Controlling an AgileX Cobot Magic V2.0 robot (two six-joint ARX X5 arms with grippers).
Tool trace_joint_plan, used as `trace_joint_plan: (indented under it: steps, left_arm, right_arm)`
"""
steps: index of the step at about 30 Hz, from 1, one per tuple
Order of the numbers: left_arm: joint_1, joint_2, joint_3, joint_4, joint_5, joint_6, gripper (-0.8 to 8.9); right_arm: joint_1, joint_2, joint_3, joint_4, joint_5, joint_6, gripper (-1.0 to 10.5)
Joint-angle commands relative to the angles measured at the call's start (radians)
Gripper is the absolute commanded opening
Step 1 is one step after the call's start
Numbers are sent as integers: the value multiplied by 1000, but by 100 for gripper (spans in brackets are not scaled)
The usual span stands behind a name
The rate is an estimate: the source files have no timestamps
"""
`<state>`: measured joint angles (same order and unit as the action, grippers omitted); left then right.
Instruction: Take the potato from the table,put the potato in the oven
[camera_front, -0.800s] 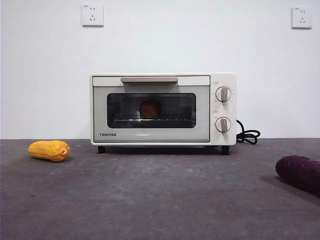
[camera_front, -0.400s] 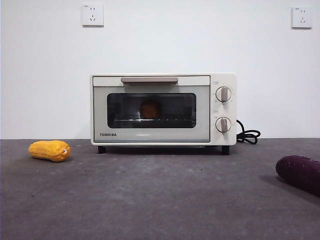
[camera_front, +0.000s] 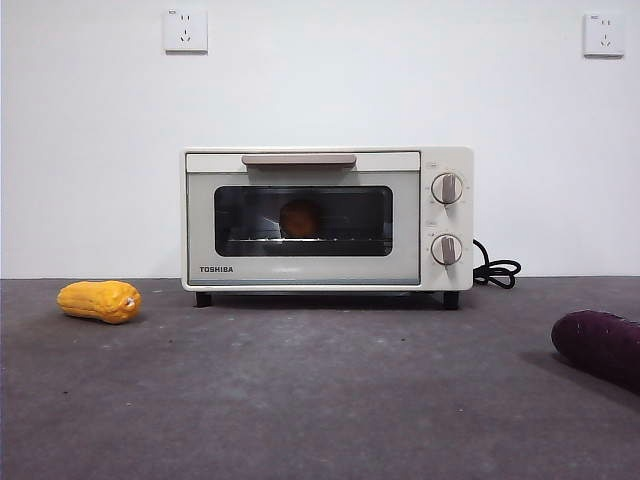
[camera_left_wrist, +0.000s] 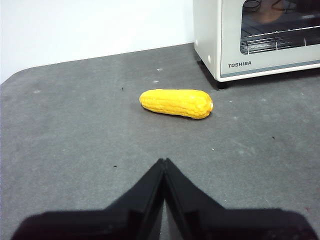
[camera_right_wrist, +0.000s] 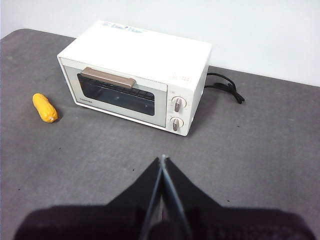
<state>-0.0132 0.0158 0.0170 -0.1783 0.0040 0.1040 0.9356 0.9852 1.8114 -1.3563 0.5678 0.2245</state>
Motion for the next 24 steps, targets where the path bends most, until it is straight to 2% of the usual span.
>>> trace_joint_plan:
  steps: [1,9,15,17,20,24]
  left_arm:
    - [4,0,-9,11,3,-6,-4]
    - [4,0,-9,11,3,-6,-4]
    - [4,0,-9,11,3,-6,-4]
    - [4,0,-9,11,3,-6,-4]
    - [4,0,-9,11,3,-6,-4]
    - [4,0,-9,11,3,-6,-4]
  right_arm:
    - [1,1,-8,-21,2,7,2]
    - [-2,1,-8,-21,11,6,2]
    - [-53,-2,-9,-19,118,-72,2]
    - [-115,-2,-10,-19,140,-71,2]
    - [-253,-14,-27,24,126,-73,2]
    - [-452,-80,-153,225,46,-79,2]
